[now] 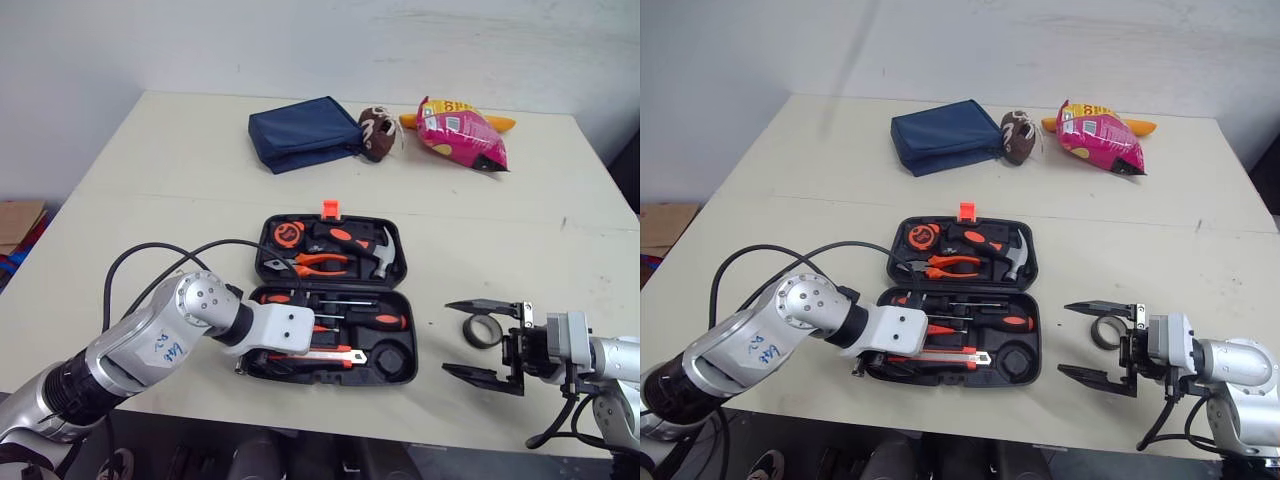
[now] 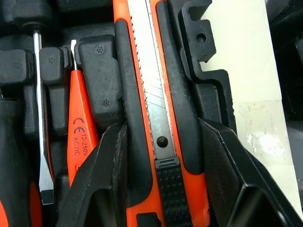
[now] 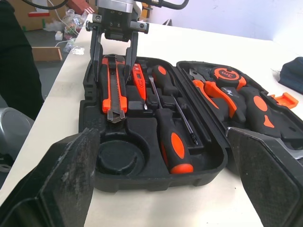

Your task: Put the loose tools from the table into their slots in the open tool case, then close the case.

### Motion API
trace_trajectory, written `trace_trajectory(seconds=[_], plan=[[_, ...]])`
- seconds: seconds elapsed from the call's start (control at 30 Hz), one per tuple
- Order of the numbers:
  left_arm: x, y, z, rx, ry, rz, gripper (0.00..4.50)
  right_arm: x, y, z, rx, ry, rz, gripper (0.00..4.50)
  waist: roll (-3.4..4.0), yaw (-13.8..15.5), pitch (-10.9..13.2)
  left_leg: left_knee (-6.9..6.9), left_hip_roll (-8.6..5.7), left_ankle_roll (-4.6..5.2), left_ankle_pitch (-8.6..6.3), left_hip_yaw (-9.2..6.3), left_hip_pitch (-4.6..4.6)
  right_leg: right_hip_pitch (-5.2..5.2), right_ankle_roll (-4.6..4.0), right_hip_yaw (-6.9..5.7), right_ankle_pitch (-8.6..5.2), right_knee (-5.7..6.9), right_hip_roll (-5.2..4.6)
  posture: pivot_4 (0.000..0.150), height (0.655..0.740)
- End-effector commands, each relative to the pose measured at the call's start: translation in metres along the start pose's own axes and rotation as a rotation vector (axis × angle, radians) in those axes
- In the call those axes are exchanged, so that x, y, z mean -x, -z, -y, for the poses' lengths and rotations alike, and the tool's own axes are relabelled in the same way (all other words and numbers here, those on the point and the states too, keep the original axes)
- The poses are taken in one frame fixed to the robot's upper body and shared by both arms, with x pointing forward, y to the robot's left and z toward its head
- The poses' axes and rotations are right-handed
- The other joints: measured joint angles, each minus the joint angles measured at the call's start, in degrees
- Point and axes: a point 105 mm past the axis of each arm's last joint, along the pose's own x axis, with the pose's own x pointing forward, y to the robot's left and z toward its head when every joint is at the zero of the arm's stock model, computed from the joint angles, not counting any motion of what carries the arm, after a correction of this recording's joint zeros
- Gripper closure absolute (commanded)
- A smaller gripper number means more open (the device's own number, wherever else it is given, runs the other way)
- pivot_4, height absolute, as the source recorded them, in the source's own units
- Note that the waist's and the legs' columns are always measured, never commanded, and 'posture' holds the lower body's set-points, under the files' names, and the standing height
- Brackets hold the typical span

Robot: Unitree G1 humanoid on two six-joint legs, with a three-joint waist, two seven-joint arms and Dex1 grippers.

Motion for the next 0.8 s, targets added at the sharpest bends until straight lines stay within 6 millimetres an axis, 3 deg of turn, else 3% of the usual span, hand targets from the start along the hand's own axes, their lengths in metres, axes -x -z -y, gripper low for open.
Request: trace_trajectory(seconds=[0.03, 0.13, 0.23, 0.37, 0.47, 0.57, 0.67, 0.8], plan=[[0.0, 0.007, 0.001, -0.013, 0.005, -0.029, 2.98, 0.001, -0.004, 0.0, 0.024, 0.004, 0.02, 0.0, 0.0, 0.0, 0.0, 0.0, 0.0, 0.0, 0.0, 0.0, 0.0, 0.0, 0.0, 0.0, 0.0, 0.01, 0.0, 0.15, 0.74], [0.011, -0.006, -0.008, -0.099, -0.036, 0.03, 1.62, 0.0, -0.002, 0.0, 0.024, 0.004, 0.023, 0.0, 0.0, 0.0, 0.0, 0.01, 0.01, 0.0, 0.0, 0.0, 0.01, -0.01, 0.0, 0.0, 0.0, 0.03, 0.01, 0.15, 0.74], [0.032, -0.026, -0.012, -0.141, -0.04, 0.123, 1.62, -0.001, -0.001, 0.0, 0.022, 0.0, 0.024, 0.0, 0.0, -0.1, 0.0, 0.01, 0.02, -0.01, 0.01, 0.0, -0.02, -0.03, 0.0, 0.0, 0.0, 0.04, 0.02, 0.15, 0.74], [0.054, -0.035, -0.01, -0.177, -0.021, 0.185, 1.62, 0.0, 0.001, 0.001, 0.022, -0.005, 0.023, 0.0, 0.0, -0.2, 0.0, 0.01, 0.03, -0.02, 0.01, 0.0, -0.01, -0.03, 0.0, -0.02, 0.0, 0.05, 0.03, 0.15, 0.74], [0.06, -0.039, -0.012, -0.171, -0.035, 0.263, 1.62, -0.001, 0.002, 0.002, 0.023, -0.005, 0.025, 0.0, 0.0, -0.1, 0.0, 0.02, 0.03, -0.03, 0.02, 0.01, -0.01, -0.03, 0.0, -0.02, 0.0, 0.05, 0.03, 0.15, 0.74], [0.063, -0.039, -0.017, -0.166, -0.116, 0.458, 1.62, -0.002, 0.004, 0.001, 0.019, 0.006, 0.032, 0.0, 0.07, -0.2, 0.0, 0.04, 0.02, -0.02, 0.01, 0.03, 0.02, -0.01, 0.01, 0.0, 0.0, 0.07, 0.02, 0.15, 0.74], [0.056, -0.032, -0.012, -0.203, -0.121, 0.526, 2.45, -0.003, 0.005, 0.0, 0.014, 0.01, 0.035, 0.0, 0.05, -0.2, 0.0, 0.09, 0.05, -0.03, 0.01, 0.01, 0.0, -0.03, 0.01, -0.02, -0.01, 0.09, 0.05, 0.15, 0.74], [0.033, -0.02, -0.009, -0.135, -0.132, 0.57, 4.27, -0.004, 0.006, 0.0, 0.015, 0.011, 0.037, 0.0, 0.06, -0.1, 0.0, 0.11, 0.04, -0.01, 0.0, 0.01, -0.01, -0.02, 0.01, -0.03, 0.0, 0.08, 0.03, 0.15, 0.74]])
